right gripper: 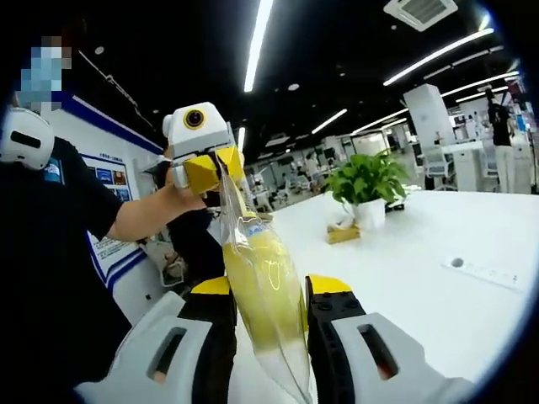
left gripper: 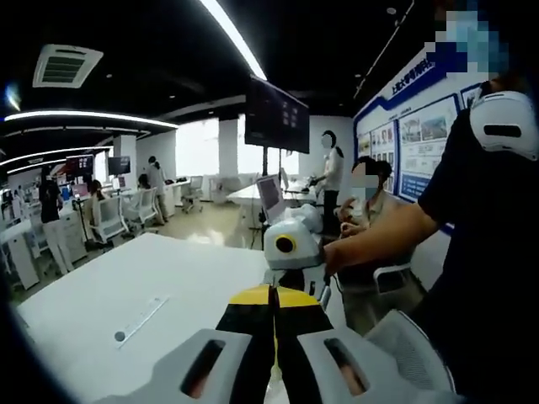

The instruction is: Compare the silicone blocks by pressing each to a similar depth, holding the contact briefly, and releasing to observe deformation and rebound differences across the visible hardness samples.

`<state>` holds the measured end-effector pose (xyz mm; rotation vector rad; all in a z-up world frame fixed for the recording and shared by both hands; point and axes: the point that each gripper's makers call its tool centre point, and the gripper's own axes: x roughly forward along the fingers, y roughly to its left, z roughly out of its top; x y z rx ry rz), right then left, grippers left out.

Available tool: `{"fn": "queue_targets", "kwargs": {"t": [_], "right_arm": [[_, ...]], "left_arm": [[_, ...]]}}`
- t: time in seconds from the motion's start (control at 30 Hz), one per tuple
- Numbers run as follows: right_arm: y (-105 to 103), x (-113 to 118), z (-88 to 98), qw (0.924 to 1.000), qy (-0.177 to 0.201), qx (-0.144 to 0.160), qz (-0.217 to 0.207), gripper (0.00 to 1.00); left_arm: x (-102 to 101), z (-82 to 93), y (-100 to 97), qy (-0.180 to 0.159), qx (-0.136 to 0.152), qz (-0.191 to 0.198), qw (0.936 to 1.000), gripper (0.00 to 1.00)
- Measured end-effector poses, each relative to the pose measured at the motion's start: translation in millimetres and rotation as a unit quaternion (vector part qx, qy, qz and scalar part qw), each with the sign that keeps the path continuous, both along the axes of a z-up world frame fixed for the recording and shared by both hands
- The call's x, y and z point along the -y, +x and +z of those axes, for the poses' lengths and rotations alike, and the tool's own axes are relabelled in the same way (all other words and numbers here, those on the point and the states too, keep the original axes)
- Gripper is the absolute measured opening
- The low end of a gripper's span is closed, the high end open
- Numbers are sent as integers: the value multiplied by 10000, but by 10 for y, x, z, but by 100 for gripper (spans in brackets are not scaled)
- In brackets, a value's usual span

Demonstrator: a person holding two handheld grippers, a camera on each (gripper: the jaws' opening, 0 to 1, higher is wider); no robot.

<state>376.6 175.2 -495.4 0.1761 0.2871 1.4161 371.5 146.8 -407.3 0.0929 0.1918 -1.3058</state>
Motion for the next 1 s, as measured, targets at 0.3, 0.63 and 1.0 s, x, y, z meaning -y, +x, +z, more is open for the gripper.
{"fn": "queue_targets", "kwargs": {"t": [0.3, 0.63, 1.0], "right_arm": [[-49, 62, -50, 10000, -33, 36, -77, 30], [-57, 47, -74, 9999, -76, 33, -81, 31], [-45, 84, -148, 9995, -233, 101, -190, 46]], "left_arm": [[33, -88, -1, 24, -141, 0, 9999, 0], [28, -112, -40, 78, -184, -33, 9998, 0], [-6, -287, 9, 228, -511, 167, 9983, 0]]}}
